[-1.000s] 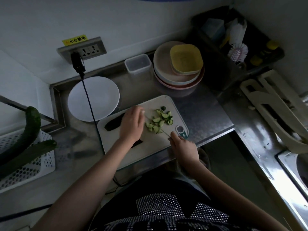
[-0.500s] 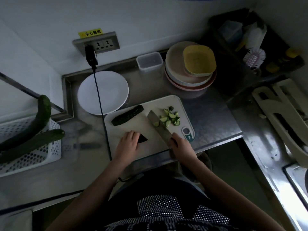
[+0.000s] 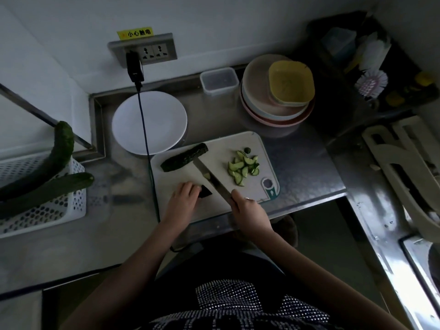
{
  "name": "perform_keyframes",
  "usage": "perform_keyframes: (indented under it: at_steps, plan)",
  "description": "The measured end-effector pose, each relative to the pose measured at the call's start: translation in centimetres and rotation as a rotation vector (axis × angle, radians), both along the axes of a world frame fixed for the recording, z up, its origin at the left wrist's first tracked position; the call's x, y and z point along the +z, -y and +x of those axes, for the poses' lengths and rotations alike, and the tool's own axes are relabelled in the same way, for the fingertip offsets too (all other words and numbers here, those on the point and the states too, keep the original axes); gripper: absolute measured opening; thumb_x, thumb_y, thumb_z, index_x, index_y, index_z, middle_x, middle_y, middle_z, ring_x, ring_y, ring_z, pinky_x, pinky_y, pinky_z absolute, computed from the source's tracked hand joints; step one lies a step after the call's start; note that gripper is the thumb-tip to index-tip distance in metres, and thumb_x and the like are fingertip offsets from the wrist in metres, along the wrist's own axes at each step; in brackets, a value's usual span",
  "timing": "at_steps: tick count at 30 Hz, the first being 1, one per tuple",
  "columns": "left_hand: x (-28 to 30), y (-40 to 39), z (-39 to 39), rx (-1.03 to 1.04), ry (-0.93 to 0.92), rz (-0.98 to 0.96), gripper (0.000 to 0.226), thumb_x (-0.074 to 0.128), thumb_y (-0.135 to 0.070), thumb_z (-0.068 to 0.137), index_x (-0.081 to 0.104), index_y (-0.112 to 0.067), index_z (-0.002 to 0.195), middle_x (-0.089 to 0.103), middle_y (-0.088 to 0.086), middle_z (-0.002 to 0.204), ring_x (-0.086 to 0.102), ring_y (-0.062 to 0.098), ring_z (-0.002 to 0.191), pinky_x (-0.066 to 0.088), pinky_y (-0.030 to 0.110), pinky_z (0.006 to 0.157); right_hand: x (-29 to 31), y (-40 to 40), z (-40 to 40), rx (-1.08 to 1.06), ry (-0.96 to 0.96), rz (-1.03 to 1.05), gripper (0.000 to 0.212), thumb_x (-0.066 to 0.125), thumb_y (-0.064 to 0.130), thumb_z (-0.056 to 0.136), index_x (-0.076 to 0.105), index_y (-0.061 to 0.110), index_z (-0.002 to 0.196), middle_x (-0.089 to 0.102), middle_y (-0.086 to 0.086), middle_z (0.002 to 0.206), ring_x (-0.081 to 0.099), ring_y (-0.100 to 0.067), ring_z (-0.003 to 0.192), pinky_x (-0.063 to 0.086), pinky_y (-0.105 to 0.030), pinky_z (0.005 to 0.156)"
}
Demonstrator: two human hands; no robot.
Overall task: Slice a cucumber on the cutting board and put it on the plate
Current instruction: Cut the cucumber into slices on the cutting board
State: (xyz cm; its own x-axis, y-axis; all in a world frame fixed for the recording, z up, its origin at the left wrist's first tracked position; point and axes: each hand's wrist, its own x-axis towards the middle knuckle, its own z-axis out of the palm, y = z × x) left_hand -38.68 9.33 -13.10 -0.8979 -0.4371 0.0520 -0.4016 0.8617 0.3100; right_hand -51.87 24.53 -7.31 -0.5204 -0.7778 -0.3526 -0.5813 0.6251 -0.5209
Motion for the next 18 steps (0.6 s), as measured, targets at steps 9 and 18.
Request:
perform_keyframes:
  at_steps: [9, 18]
  plan:
    - [0.1, -0.2, 0.0, -0.195, -0.018, -0.127, 0.038, 0.041, -0.012, 0.075, 0.047, -0.003, 0.112, 0.061, 0.016, 0.103, 0.045, 0.028, 0.097, 0.049, 0.038, 0.082, 0.0, 0.2, 1.1, 0.116, -0.084, 0.112, 0.021, 0.034, 0.033, 0.102, 0.039, 0.015, 0.110, 0.064, -0.016, 0.097, 0.063, -0.040, 0.087, 0.044, -0.040, 0.064]
    - [0.8, 0.0, 0.0, -0.202, 0.001, -0.130, 0.042, 0.037, -0.012, 0.075, 0.065, 0.003, 0.103, 0.065, 0.019, 0.100, 0.043, 0.028, 0.100, 0.055, 0.037, 0.072, -0.7, 0.2, 1.3, 0.144, -0.086, 0.111, 0.018, 0.035, 0.033, 0.101, 0.038, 0.016, 0.109, 0.065, -0.016, 0.100, 0.063, -0.040, 0.088, 0.037, -0.037, 0.061]
